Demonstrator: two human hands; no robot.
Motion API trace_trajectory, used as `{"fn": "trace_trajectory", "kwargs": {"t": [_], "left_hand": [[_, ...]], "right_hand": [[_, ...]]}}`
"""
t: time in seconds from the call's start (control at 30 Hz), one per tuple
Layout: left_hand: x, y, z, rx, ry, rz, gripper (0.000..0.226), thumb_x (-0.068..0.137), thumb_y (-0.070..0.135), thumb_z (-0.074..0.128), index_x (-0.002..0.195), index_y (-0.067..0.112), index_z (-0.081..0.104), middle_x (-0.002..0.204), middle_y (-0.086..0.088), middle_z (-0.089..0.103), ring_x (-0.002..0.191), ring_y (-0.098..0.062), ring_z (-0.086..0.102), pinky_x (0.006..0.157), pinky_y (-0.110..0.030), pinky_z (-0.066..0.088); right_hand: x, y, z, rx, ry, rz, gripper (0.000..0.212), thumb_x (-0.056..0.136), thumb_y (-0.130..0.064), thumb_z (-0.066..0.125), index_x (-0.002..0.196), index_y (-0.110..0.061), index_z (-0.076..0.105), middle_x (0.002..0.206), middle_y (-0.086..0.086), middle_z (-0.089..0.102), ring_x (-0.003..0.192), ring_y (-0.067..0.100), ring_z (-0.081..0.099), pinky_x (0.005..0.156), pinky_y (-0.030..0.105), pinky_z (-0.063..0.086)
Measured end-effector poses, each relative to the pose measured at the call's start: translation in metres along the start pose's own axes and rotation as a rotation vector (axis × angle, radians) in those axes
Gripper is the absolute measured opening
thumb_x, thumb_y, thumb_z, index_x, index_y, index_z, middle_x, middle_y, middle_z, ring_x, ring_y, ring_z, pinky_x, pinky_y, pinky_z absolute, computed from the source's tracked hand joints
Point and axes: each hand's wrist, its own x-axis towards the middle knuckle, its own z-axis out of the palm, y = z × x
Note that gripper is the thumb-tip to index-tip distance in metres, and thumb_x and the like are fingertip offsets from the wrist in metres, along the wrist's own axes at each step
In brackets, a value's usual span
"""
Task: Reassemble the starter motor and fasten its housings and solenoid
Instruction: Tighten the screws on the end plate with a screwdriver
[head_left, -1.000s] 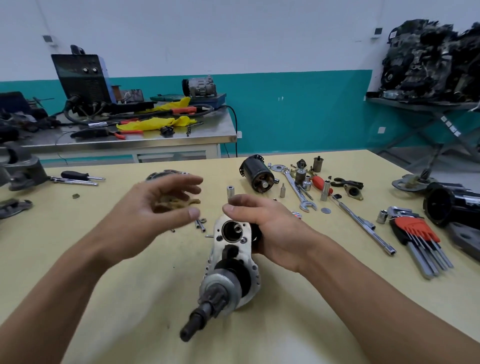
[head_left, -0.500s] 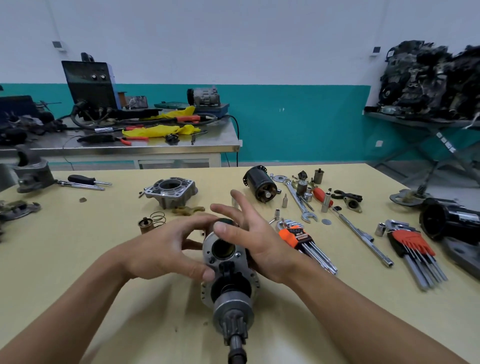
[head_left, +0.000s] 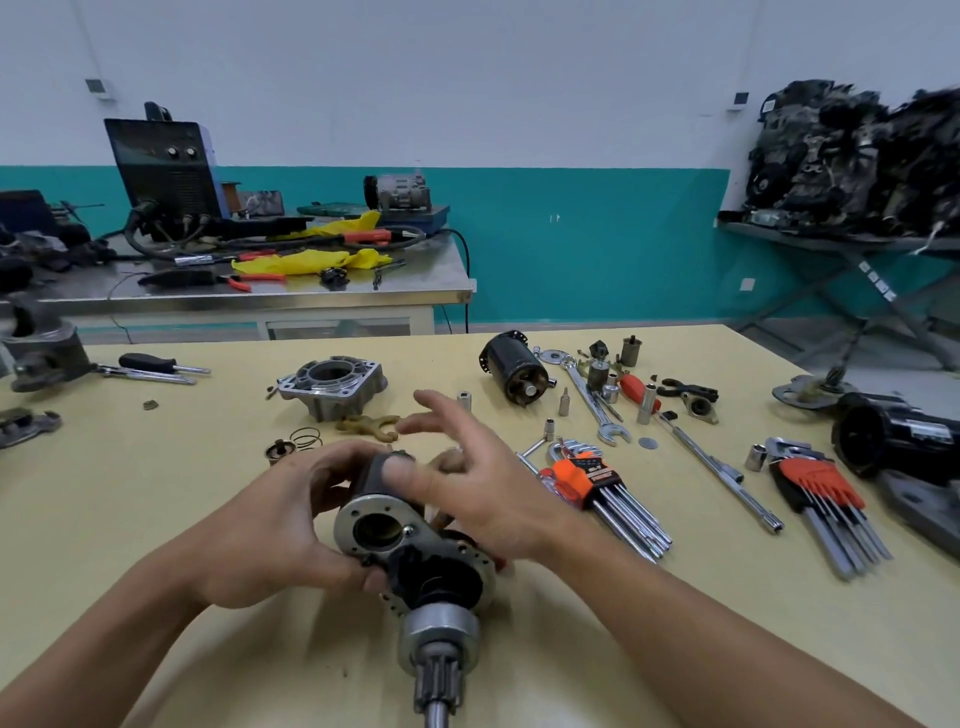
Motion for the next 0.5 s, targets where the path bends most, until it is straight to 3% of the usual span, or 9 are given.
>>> {"fn": "trace_trajectory", "kwargs": {"t": [0.07,0.13,0.23,0.33,0.5], "left_hand": [[-0.001,0.001,0.0,0.034,0.035,-0.008,0.07,0.054,0.02,0.096,0.116,0.024,0.065,0.112,-0.003,0.071,0.104,-0.019,0.068,0.085,-0.018,0.051],[-0.002,0.0,0.001,0.052,0.068,-0.031,0.067,0.051,0.031,0.094,0.112,0.023,0.066,0.108,0.0,0.072,0.101,-0.016,0.068,0.083,-0.015,0.05],[-0.001,-0.002,0.005,0.075,0.108,-0.06,0.067,0.049,0.036,0.092,0.109,0.021,0.066,0.105,0.001,0.073,0.099,-0.014,0.069,0.084,-0.017,0.051],[0.0,-0.002,0.007,0.091,0.151,-0.089,0.072,0.047,0.04,0.092,0.11,0.021,0.064,0.105,0.002,0.073,0.1,-0.015,0.069,0.087,-0.022,0.053],[-0.001,-0.004,0.008,0.14,0.223,-0.123,0.077,0.044,0.051,0.091,0.108,0.025,0.06,0.101,0.004,0.072,0.095,-0.015,0.068,0.086,-0.031,0.054]], "right_hand": [[0.0,-0.003,-0.02,-0.253,0.135,-0.01,0.089,0.071,-0.083,0.05,0.142,-0.029,0.047,0.123,-0.019,0.059,0.091,0.0,0.06,0.077,0.028,0.048],[-0.001,-0.003,-0.045,-0.621,0.265,0.046,0.07,0.078,-0.075,0.052,0.127,-0.026,0.061,0.114,-0.016,0.064,0.088,-0.002,0.057,0.078,0.028,0.048],[-0.007,0.0,-0.071,-0.979,0.22,0.27,0.044,0.083,-0.053,0.064,0.117,-0.026,0.066,0.111,-0.007,0.067,0.097,0.013,0.062,0.082,0.033,0.055],[-0.012,-0.001,-0.073,-1.079,0.073,0.398,0.037,0.081,-0.042,0.066,0.109,-0.019,0.068,0.103,0.001,0.067,0.092,0.02,0.065,0.079,0.038,0.058],[-0.013,0.001,-0.065,-1.118,-0.045,0.421,0.028,0.087,-0.031,0.066,0.111,-0.018,0.064,0.102,0.004,0.062,0.088,0.022,0.062,0.079,0.039,0.058]]}}
